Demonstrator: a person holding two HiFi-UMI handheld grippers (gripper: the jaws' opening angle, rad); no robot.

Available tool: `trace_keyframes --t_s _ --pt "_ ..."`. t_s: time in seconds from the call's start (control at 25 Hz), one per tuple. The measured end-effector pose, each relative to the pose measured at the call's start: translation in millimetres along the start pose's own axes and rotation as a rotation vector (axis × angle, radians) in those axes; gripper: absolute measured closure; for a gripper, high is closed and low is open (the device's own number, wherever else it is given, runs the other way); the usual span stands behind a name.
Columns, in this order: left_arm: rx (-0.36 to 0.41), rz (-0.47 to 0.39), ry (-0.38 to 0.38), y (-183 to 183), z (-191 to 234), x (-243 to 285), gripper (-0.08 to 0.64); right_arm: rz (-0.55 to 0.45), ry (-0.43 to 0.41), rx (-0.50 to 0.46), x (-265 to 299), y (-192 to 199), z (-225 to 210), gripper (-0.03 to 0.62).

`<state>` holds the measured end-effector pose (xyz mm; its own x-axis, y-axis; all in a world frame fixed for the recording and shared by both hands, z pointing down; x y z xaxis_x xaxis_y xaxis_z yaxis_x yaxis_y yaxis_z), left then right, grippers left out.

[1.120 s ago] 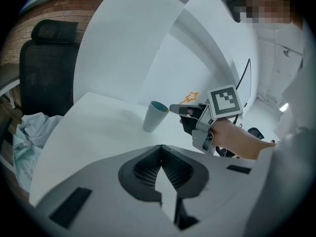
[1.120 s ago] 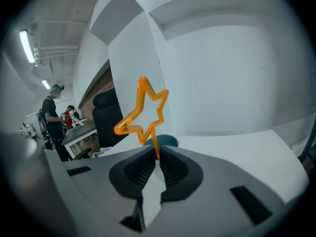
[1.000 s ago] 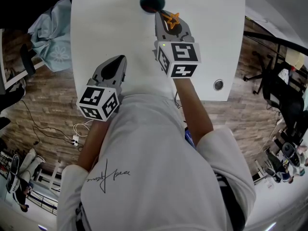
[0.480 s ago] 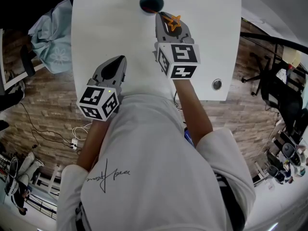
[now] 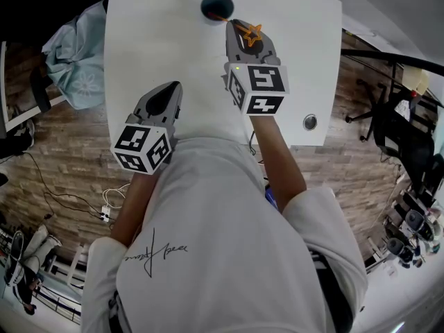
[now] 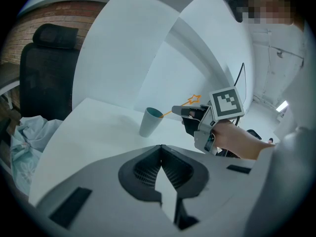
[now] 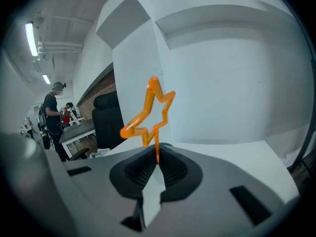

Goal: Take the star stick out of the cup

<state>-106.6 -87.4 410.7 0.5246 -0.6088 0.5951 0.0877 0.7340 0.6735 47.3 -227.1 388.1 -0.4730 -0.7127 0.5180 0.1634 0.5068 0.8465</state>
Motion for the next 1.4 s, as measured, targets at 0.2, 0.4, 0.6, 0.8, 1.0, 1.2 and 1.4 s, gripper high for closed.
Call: trace_keyframes --t_s 0.2,0.4,0.6,0.8,1.0,1.2,1.4 --pt "0.005 -0.014 0.005 -0.3 -4.2 -2.8 0.552 -0.009 0.005 -0.01 -7.4 -3.0 0.2 0.566" --pt "0.01 -0.027 0.008 0.4 -5.6 -6.9 0.552 -0.02 0.009 -0.022 -12.7 -6.2 3.5 0.566" --pt "0.014 -0.041 0.007 0.3 -6.4 -10.6 0.552 -0.036 0.018 -0.03 -18.1 -11.2 3.8 0.566" --pt "0.017 -0.059 0.007 -0.7 -9.2 -12.7 0.552 -0.051 0.023 -0.041 -24.8 -15.7 3.0 0.566" --pt "0.023 -0.07 0.011 0.2 -11.0 -17.6 0.552 -0.062 0.024 -0.048 -31.6 -17.8 8.5 0.566" --pt "0.032 -0.083 0.017 0.7 -14.4 -20.2 0.552 -0.076 0.027 -0.056 -39.4 -19.6 10.8 0.566" --pt "0.033 -0.094 0.027 3.7 -18.6 -25.1 0.552 -0.091 0.034 -0.061 -49.1 -20.6 13.0 0.566"
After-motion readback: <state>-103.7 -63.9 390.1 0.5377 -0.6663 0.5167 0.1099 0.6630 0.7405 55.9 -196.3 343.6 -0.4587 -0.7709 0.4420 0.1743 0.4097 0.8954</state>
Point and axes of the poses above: the fingertips, and each gripper's own axes: x forward along the fingers, z to its left, y out of its underside, the point moved 6 cm from there along -x, backward along the fingers, and after that the axes turned 7 degrees about z, right-handed, at the moved point
